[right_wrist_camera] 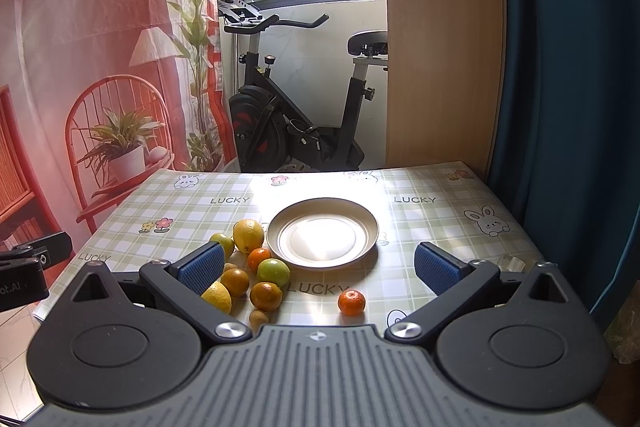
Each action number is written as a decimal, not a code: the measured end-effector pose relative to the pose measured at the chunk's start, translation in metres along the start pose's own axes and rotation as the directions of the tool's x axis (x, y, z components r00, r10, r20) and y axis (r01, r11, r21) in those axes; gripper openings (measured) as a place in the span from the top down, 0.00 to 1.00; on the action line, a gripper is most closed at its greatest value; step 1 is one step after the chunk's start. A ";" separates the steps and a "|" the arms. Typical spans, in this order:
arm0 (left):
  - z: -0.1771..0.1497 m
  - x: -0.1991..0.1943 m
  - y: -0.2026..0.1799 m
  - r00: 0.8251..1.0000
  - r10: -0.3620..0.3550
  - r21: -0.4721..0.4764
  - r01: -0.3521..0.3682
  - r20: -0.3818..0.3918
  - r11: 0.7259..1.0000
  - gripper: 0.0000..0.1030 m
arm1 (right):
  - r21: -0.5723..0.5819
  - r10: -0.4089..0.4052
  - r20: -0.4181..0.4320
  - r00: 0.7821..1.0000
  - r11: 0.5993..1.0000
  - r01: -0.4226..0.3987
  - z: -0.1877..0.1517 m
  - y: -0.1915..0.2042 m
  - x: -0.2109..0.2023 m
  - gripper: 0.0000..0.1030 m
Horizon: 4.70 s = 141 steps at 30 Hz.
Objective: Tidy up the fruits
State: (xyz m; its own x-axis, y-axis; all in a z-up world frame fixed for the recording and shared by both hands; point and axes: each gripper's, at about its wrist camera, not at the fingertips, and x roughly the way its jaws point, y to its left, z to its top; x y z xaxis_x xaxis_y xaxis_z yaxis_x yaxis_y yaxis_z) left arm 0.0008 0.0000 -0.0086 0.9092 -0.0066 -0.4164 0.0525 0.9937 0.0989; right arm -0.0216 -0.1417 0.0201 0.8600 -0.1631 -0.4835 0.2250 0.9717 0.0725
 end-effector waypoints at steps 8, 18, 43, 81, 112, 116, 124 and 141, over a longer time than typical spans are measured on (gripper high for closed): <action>0.001 0.000 0.000 1.000 0.000 0.000 0.000 -0.001 1.000 0.00 | 0.001 0.001 -0.001 1.000 1.000 -0.001 0.000 0.000 0.000 0.00; -0.001 0.000 0.000 1.000 -0.002 -0.004 0.002 -0.004 1.000 0.00 | 0.003 0.004 -0.004 1.000 1.000 -0.004 -0.001 0.001 0.001 0.00; 0.018 0.051 -0.015 0.991 0.040 0.127 -0.057 0.130 0.990 0.00 | 0.161 0.075 0.191 0.979 0.981 -0.107 0.014 -0.052 0.066 0.00; -0.044 0.196 0.025 0.965 -0.176 -0.159 0.146 -0.195 0.977 0.10 | 0.040 0.248 -0.140 0.959 0.969 -0.244 -0.052 -0.029 0.198 0.01; -0.048 0.200 0.047 0.945 -0.204 -0.204 0.153 -0.257 0.967 0.40 | -0.207 0.388 -0.229 0.893 0.877 -0.434 -0.053 0.043 0.205 0.21; -0.042 0.204 0.049 0.928 -0.284 -0.243 0.225 -0.243 0.943 0.48 | -0.219 0.420 -0.221 0.880 0.858 -0.464 -0.049 0.059 0.212 0.25; -0.050 0.212 0.028 0.896 -0.352 -0.224 0.297 -0.270 0.928 0.48 | -0.209 0.440 -0.263 0.859 0.843 -0.496 -0.065 0.075 0.218 0.30; -0.075 0.232 -0.005 0.832 -0.417 -0.220 0.358 -0.366 0.908 0.48 | -0.145 0.450 -0.305 0.839 0.849 -0.508 -0.079 0.071 0.233 0.42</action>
State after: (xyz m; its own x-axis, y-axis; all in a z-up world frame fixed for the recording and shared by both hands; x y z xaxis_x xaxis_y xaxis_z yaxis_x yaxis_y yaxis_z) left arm 0.1805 0.0018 -0.1738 0.5838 -0.3786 -0.7182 0.2823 0.9241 -0.2576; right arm 0.1585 -0.0972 -0.1568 0.6835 0.3526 -0.6391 -0.3123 0.9327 0.1806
